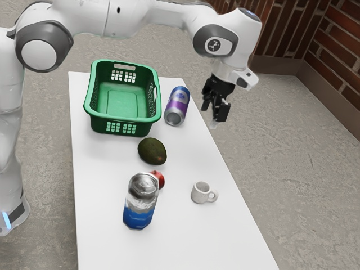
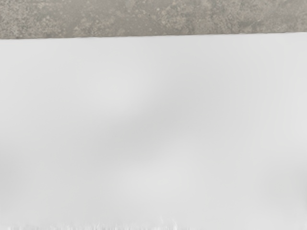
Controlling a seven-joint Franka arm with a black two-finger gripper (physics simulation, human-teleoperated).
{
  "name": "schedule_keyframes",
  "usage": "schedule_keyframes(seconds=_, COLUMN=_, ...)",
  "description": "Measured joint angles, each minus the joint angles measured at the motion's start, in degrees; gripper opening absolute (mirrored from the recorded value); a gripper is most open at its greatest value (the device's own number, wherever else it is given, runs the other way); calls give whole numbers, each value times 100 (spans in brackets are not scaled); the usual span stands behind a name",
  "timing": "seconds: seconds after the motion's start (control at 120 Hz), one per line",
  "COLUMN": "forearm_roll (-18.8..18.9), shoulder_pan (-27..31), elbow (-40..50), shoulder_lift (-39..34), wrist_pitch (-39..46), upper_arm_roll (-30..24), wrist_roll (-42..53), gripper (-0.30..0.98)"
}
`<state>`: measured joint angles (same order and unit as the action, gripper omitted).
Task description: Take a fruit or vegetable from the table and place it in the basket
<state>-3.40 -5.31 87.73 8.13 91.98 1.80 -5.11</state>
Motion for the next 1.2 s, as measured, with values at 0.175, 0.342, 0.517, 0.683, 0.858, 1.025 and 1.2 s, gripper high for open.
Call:
schedule_keyframes(seconds=0.175, forearm_roll=-630, shoulder_pan=-8, elbow=100, shoulder_lift=118, wrist_pitch=82, upper_arm_roll=-1, wrist_roll=-1107, gripper=69)
schedule_keyframes(seconds=0.342, forearm_roll=-1201, shoulder_pan=-259, elbow=1337, shoulder_lift=-51, wrist_pitch=821, upper_arm_roll=399, wrist_roll=-1929, gripper=69)
schedule_keyframes(seconds=0.517, forearm_roll=-1224, shoulder_pan=-354, elbow=1579, shoulder_lift=-425, wrist_pitch=1206, upper_arm_roll=610, wrist_roll=-2415, gripper=69)
schedule_keyframes(seconds=0.683, forearm_roll=-79, shoulder_pan=-541, elbow=-379, shoulder_lift=-518, wrist_pitch=421, upper_arm_roll=607, wrist_roll=-2116, gripper=69)
schedule_keyframes(seconds=0.858, forearm_roll=463, shoulder_pan=-693, elbow=-479, shoulder_lift=-503, wrist_pitch=-741, upper_arm_roll=631, wrist_roll=-1529, gripper=69)
schedule_keyframes(seconds=1.025, forearm_roll=716, shoulder_pan=-603, elbow=162, shoulder_lift=-767, wrist_pitch=-886, upper_arm_roll=604, wrist_roll=-200, gripper=69)
schedule_keyframes(seconds=1.2, forearm_roll=1153, shoulder_pan=-939, elbow=1314, shoulder_lift=-1318, wrist_pitch=-213, upper_arm_roll=592, wrist_roll=1299, gripper=69)
